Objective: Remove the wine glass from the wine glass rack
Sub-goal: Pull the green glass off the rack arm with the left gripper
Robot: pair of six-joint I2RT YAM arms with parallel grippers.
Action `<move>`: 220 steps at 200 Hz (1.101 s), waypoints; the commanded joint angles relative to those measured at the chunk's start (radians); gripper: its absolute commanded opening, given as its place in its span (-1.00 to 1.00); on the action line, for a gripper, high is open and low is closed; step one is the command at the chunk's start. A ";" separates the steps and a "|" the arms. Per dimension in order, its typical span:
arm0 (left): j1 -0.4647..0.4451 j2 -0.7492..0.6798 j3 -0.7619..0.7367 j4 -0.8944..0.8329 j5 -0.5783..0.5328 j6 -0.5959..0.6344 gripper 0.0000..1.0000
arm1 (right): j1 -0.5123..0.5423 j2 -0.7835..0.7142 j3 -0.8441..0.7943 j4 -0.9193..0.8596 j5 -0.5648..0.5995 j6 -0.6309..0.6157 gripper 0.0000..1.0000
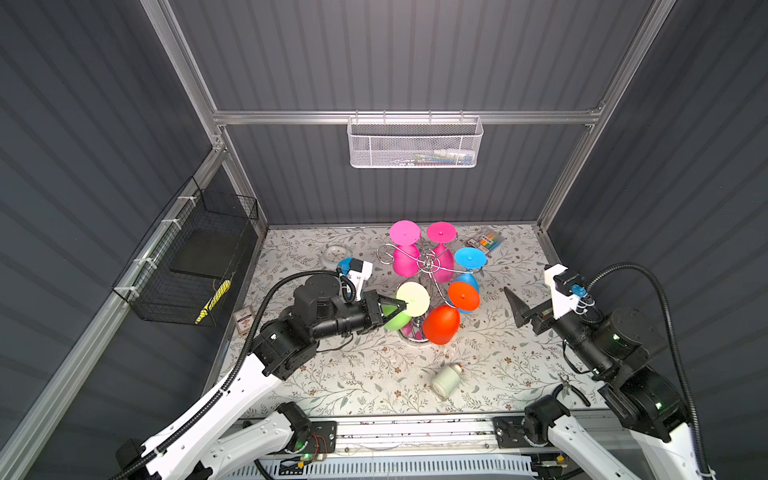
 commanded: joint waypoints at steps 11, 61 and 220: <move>-0.006 -0.024 0.027 -0.021 -0.012 0.016 -0.90 | 0.005 -0.011 0.016 0.010 -0.009 -0.003 0.98; -0.006 -0.043 0.056 0.000 -0.040 0.009 -0.96 | 0.005 -0.024 0.013 0.010 -0.012 -0.002 0.98; -0.006 -0.034 0.068 0.075 -0.134 -0.028 -1.00 | 0.004 -0.028 0.013 0.007 -0.013 0.000 0.98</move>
